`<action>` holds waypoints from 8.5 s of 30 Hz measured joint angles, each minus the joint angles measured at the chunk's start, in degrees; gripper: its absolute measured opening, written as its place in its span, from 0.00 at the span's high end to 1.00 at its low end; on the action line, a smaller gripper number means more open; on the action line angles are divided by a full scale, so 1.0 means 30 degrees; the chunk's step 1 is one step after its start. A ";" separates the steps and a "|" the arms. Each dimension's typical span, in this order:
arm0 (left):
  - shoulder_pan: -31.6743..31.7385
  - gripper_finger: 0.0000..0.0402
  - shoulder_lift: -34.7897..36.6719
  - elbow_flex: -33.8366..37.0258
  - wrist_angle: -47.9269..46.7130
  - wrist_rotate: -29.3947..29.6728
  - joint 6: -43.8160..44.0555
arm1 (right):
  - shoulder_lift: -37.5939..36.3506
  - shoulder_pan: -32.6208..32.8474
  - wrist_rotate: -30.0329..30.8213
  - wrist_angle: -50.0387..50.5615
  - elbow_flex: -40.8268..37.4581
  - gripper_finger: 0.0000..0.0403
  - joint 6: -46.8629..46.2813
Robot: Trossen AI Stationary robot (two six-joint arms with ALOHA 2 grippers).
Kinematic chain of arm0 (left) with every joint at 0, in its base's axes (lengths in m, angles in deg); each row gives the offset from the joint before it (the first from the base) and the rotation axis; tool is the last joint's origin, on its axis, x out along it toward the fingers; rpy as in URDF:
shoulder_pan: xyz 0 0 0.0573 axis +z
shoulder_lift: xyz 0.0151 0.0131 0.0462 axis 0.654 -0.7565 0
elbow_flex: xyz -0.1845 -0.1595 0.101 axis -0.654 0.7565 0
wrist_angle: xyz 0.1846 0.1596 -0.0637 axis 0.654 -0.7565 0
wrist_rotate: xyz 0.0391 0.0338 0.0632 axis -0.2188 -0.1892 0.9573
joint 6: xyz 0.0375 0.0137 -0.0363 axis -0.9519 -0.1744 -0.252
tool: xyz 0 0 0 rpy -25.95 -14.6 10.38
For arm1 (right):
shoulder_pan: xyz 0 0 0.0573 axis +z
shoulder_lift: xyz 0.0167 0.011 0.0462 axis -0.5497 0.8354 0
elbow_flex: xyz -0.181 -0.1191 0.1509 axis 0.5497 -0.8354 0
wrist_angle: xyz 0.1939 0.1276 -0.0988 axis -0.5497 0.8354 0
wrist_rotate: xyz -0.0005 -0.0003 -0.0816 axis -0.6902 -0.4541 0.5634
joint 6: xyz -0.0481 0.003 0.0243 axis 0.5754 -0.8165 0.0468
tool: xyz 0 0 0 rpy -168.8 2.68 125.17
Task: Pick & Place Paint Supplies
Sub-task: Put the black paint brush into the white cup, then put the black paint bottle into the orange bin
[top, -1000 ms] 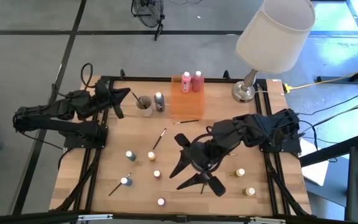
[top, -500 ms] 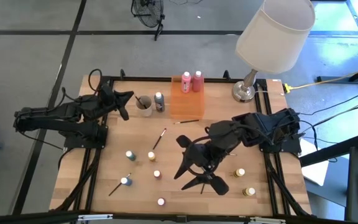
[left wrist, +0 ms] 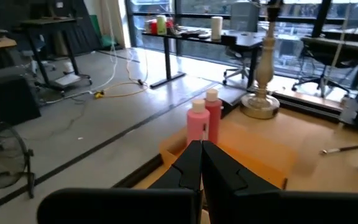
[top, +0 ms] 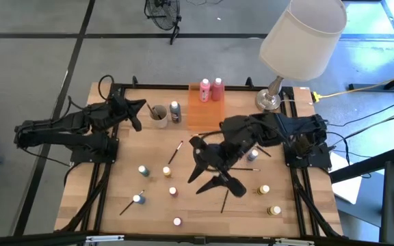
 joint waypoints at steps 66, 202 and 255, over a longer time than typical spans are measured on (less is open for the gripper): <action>0.9543 0.66 -0.4001 0.2414 0.4559 -1.2288 -0.0035 | 0.0022 -0.3258 -0.3669 0.0343 0.0000 0.58 0.0113; 0.8203 0.41 -2.4352 -1.9348 -1.6900 -1.3083 -0.1024 | 0.0015 -0.2646 -0.3829 0.2194 0.0000 0.57 0.0128; 0.8203 0.52 -2.4359 -1.9340 -1.7103 -1.2709 -0.1002 | 0.0015 -0.2617 -0.3857 0.2472 0.0000 0.57 0.0483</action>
